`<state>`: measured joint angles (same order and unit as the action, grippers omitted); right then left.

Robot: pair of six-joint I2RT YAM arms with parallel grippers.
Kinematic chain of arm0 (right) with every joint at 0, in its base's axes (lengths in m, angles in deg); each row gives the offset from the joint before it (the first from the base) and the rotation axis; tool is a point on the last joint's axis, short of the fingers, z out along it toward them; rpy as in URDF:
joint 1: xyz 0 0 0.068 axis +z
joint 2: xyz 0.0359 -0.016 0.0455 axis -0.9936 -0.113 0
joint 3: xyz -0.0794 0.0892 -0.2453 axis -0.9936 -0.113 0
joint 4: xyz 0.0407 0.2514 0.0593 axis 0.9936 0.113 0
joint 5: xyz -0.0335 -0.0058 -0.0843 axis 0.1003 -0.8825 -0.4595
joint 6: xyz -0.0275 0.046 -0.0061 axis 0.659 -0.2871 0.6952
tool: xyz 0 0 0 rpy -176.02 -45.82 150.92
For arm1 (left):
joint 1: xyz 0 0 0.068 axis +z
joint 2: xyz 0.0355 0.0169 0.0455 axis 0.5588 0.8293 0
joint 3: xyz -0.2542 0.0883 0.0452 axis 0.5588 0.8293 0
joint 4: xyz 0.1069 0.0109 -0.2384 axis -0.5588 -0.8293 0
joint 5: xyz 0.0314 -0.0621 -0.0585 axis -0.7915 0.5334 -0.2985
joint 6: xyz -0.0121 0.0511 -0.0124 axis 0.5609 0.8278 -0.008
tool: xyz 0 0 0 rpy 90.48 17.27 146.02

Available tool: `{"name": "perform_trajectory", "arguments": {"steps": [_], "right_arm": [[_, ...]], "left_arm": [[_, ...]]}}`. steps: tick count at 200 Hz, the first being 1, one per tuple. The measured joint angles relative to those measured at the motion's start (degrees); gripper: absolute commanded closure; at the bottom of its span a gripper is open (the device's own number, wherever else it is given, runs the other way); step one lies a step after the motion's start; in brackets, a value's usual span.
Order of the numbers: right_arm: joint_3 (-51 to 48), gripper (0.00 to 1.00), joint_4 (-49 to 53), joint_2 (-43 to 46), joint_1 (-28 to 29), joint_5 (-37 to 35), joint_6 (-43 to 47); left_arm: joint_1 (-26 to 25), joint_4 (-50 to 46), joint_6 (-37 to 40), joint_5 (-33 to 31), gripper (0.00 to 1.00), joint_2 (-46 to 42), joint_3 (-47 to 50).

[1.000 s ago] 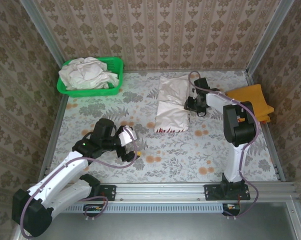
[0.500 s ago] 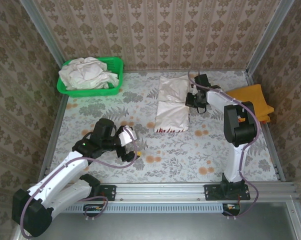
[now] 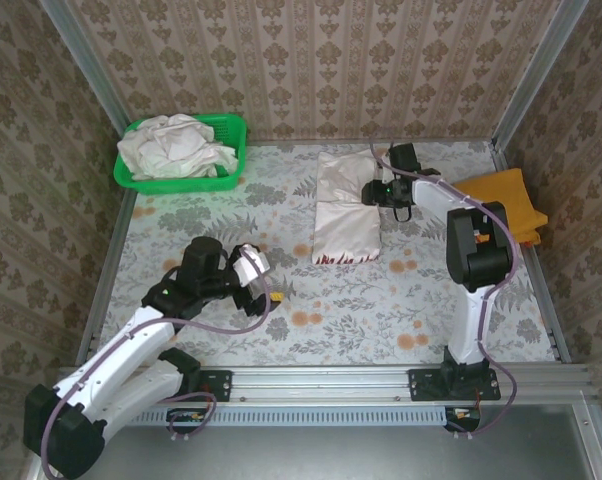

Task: Fold and stack the t-shirts

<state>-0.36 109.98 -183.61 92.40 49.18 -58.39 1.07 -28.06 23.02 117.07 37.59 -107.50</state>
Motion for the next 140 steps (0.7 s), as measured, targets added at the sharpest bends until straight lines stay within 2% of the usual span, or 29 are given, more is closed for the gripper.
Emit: {"name": "perform_trajectory", "arguments": {"steps": [13, 31, 78, 111, 140], "right_arm": [[-4.4, 0.24, -1.5, 4.0, 0.4, -0.2, 3.0], [-11.0, 0.2, -4.1, 10.6, 1.9, -0.3, 10.4], [-26.2, 0.23, -8.2, 25.2, 11.6, 2.0, 37.7], [-28.1, 0.32, -5.9, 25.0, 19.6, 0.2, 51.9], [-27.8, 0.43, -4.3, 21.2, 21.6, -2.3, 58.0]], "left_arm": [[0.0, 0.2, -0.2, -0.3, 0.0, -0.4, 0.2], [0.2, 0.4, -0.4, -0.4, 0.0, -0.6, 0.2], [0.7, 0.7, -0.4, -0.2, 0.0, -0.6, 0.2], [0.8, 0.7, -0.4, 0.2, 0.0, -0.6, 0.2], [0.8, 0.7, -0.4, 0.6, 0.0, -0.6, 0.2]]}}
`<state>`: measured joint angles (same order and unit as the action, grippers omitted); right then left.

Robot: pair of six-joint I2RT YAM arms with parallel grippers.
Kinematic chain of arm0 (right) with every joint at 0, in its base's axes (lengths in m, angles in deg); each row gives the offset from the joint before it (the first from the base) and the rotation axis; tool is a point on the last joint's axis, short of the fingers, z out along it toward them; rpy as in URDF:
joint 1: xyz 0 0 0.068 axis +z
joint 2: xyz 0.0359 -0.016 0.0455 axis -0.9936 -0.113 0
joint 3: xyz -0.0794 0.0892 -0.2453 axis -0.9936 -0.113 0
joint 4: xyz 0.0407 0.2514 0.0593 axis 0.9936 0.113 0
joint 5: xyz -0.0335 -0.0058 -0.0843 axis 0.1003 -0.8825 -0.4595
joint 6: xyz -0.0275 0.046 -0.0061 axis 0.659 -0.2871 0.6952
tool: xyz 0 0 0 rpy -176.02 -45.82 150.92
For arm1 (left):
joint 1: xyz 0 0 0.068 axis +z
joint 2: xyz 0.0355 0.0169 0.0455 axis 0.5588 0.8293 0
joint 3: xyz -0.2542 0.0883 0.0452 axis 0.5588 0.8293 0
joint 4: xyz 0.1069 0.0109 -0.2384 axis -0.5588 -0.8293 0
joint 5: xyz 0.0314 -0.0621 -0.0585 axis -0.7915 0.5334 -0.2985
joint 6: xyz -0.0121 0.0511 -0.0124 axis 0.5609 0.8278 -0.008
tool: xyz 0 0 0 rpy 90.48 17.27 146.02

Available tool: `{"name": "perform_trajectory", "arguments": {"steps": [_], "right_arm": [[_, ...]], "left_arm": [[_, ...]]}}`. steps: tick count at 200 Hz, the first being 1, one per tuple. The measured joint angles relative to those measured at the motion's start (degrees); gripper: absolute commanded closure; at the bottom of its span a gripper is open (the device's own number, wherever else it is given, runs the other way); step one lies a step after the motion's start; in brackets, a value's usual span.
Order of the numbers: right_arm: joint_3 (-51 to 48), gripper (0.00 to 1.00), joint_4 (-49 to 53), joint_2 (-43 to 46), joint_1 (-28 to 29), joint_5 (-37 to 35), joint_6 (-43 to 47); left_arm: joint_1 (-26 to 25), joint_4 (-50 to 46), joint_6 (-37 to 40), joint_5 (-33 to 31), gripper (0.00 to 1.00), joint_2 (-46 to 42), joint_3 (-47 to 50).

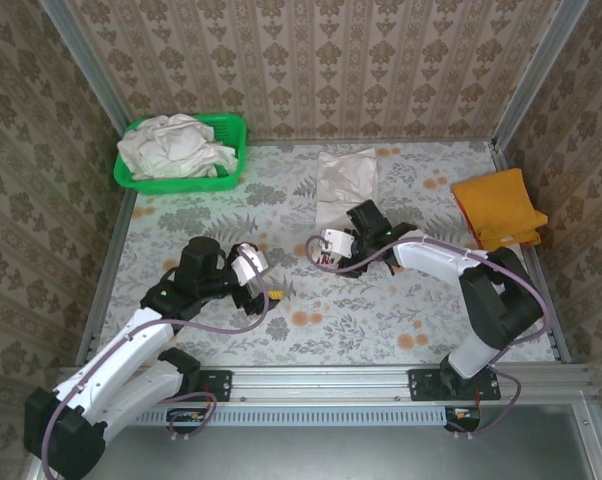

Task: Fold and stack the t-shirts

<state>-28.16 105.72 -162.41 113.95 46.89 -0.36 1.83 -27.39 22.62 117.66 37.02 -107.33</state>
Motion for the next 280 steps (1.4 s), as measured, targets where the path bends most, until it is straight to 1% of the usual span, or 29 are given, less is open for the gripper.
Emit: {"name": "perform_trajectory", "arguments": {"steps": [9, 25, 50, 71, 78, 96, 98, 111, 134, 153, 173, 196, 221, 240, 259, 280], "right_arm": [[0.1, 0.46, 0.2, -1.4, 0.1, -0.8, 0.7], [0.4, 0.48, 0.3, -3.6, 0.1, -2.2, 1.7], [2.4, 0.54, 0.1, -7.3, 0.1, -4.7, 2.1], [4.1, 0.67, 0.7, -9.9, 0.1, -6.1, 2.2], [4.4, 0.74, 1.2, -9.9, 0.4, -6.6, 2.5], [5.0, 0.98, 1.2, -10.2, 0.5, -7.0, 3.0], [5.0, 1.0, 1.2, -10.2, 0.5, -7.0, 2.8], [5.2, 1.0, 1.5, -10.1, 0.6, -7.0, 3.0], [4.4, 1.0, 1.8, -9.0, 1.2, -7.0, 2.5], [1.9, 1.0, 3.0, -6.3, 2.4, -6.5, 1.3], [-0.7, 1.0, 4.6, -2.4, 4.5, -6.0, -0.4], [-2.7, 1.0, 6.3, 2.0, 7.0, -5.4, -2.6], [-4.4, 1.0, 7.5, 6.6, 10.2, -4.6, -5.2], [-5.4, 1.0, 8.7, 9.5, 12.5, -3.7, -7.0], [-5.9, 1.0, 10.2, 11.7, 14.4, -2.9, -8.5], [-6.1, 1.0, 12.3, 13.7, 15.4, -1.5, -9.9]], "left_arm": [[0.0, 0.0, 0.0, 0.1, 0.0, 0.0, 0.0], [0.0, 0.0, 0.0, 0.2, 0.0, 0.0, 0.0], [0.2, 0.0, 0.0, 0.3, 0.0, 0.0, 0.0], [0.4, 0.0, -0.1, 0.5, 0.0, 0.0, 0.0], [0.4, 0.0, -0.5, 0.5, 0.0, 0.0, 0.0], [0.4, 0.0, -3.1, 0.6, 0.0, 0.0, 0.0], [0.4, 0.0, -3.4, 0.6, 0.0, 0.0, 0.0], [0.3, 0.0, -6.9, 0.5, 0.0, 0.2, -0.1], [0.3, -0.3, -16.2, -1.4, 0.0, 1.2, -1.4], [0.3, -0.2, -25.6, -4.9, 0.0, 2.7, -3.5], [0.3, 1.9, -35.6, -9.2, 0.0, 4.8, -4.7], [0.3, 4.3, -45.2, -14.1, 0.01, 9.6, -4.8], [0.4, 5.1, -54.0, -19.2, 0.07, 17.3, -6.5], [0.4, 5.8, -59.2, -21.6, 0.15, 24.9, -10.5], [0.4, 7.8, -62.9, -21.8, 0.24, 32.6, -15.3], [0.3, 10.8, -65.5, -20.0, 0.38, 41.1, -20.6]]}}
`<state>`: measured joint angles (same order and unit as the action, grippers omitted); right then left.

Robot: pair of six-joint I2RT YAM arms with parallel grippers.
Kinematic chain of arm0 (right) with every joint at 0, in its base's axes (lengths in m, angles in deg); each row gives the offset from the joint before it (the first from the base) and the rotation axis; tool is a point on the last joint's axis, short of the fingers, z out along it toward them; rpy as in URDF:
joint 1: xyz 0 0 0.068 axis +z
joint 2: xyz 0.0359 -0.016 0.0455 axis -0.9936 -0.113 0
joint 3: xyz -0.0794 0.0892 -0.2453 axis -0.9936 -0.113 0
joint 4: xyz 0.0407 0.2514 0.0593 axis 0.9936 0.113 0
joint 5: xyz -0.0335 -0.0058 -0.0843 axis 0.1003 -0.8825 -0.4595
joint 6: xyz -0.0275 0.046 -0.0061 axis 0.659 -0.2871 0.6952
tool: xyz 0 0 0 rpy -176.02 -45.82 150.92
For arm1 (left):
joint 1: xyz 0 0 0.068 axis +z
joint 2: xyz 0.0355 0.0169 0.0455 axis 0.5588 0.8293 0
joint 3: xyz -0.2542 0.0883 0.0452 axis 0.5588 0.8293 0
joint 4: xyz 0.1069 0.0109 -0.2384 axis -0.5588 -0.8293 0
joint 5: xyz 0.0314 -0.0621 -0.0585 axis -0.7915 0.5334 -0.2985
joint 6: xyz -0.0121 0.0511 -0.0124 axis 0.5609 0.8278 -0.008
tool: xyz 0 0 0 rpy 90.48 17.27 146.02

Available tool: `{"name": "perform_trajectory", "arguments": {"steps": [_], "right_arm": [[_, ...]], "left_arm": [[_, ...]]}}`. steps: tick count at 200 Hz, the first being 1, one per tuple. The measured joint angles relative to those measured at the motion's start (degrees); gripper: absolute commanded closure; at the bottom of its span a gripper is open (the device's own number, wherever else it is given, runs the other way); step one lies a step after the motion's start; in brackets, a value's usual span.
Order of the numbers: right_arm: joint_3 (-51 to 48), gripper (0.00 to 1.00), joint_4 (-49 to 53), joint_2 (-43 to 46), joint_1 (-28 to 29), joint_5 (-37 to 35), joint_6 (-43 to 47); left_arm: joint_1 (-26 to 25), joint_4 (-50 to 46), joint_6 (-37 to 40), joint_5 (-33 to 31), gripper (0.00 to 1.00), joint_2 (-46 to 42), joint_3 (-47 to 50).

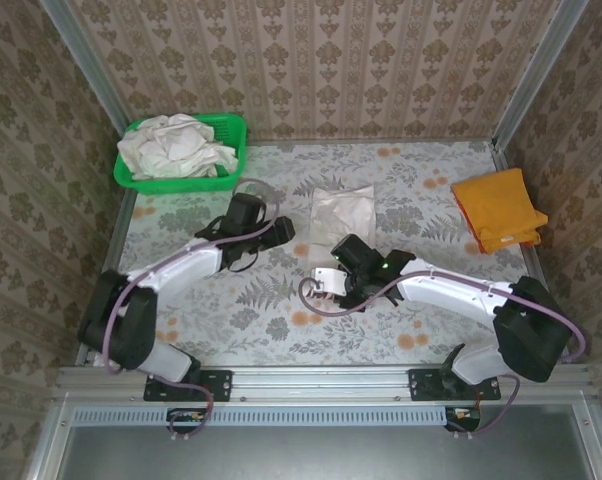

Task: Fold and stack the t-shirts

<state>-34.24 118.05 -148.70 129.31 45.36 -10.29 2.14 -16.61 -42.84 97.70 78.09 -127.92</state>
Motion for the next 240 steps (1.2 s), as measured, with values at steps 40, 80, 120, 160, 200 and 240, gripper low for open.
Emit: {"name": "perform_trajectory", "arguments": {"steps": [40, 80, 120, 160, 200, 240], "right_arm": [[-0.7, 1.0, 3.6, 5.5, 0.2, 1.5, -1.9], [-0.8, 1.0, 6.6, 7.7, 0.3, 2.5, -3.0], [-0.7, 1.0, 10.4, 9.7, 0.5, 3.3, -3.4], [1.0, 1.0, 14.7, 11.2, 0.7, 4.3, -3.3], [4.8, 1.0, 16.6, 11.3, 0.5, 4.0, -1.4], [12.9, 1.0, 17.8, 5.7, -3.4, 3.4, 3.9]], "left_arm": [[-1.6, 4.0, -2.2, 3.4, 0.59, 12.1, -6.7], [-3.4, 6.2, -4.2, 6.4, 0.73, 20.5, -10.7], [-4.2, 7.1, -5.0, 7.1, 0.79, 24.3, -12.1], [-4.2, 7.2, -5.2, 6.8, 0.9, 24.9, -12.1], [-4.2, 7.2, -5.1, 6.8, 1.0, 25.1, -12.1], [-4.2, 8.2, -4.8, 6.6, 1.0, 26.0, -11.7]]}}
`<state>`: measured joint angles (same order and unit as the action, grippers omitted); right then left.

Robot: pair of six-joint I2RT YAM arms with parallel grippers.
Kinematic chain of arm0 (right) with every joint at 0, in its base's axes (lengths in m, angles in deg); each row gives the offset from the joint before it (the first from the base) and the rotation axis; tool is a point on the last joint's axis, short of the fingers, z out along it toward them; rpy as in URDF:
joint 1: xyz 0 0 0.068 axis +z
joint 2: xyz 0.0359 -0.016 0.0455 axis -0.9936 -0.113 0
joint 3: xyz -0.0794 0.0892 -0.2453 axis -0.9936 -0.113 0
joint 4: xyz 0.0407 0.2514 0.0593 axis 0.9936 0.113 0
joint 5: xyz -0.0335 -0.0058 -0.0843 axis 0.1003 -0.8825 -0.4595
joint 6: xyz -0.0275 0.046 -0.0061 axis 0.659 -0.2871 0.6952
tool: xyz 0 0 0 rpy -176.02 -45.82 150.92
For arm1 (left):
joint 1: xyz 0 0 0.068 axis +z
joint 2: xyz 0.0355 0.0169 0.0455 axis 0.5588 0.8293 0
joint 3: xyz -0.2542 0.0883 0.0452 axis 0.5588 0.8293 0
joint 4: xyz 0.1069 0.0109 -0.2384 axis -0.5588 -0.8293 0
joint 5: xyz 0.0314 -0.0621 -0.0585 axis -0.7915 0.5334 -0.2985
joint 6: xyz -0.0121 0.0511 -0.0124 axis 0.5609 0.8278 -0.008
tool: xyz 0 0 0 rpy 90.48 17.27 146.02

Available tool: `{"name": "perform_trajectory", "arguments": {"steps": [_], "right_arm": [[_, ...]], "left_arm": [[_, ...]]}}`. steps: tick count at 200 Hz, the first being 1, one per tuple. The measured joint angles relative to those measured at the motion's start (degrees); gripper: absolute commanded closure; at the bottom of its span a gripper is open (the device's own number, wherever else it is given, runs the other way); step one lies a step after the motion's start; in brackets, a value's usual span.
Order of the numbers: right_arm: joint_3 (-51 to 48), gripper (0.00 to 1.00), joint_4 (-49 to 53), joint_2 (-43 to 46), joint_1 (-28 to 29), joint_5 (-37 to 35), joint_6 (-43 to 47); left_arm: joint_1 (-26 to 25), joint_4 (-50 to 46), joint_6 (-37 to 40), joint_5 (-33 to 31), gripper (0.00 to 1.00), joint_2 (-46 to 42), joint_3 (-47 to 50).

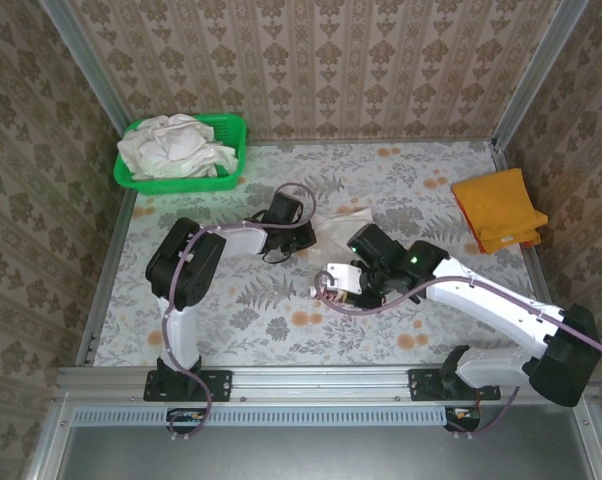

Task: Fold and stack the t-shirts

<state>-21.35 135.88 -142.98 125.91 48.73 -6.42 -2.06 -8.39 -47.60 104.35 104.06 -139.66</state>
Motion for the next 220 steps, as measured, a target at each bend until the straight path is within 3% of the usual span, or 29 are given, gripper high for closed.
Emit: {"name": "perform_trajectory", "arguments": {"steps": [108, 220], "right_arm": [[20.5, 1.0, 3.3, -19.0, -12.6, -0.4, 13.4], [36.8, 1.0, 6.3, -37.3, -16.5, -2.9, 17.3]], "left_arm": [[2.5, 9.8, 0.2, 6.4, 1.0, 1.8, 3.0], [4.1, 11.8, 0.8, 11.1, 1.0, 2.8, 3.4]]}}
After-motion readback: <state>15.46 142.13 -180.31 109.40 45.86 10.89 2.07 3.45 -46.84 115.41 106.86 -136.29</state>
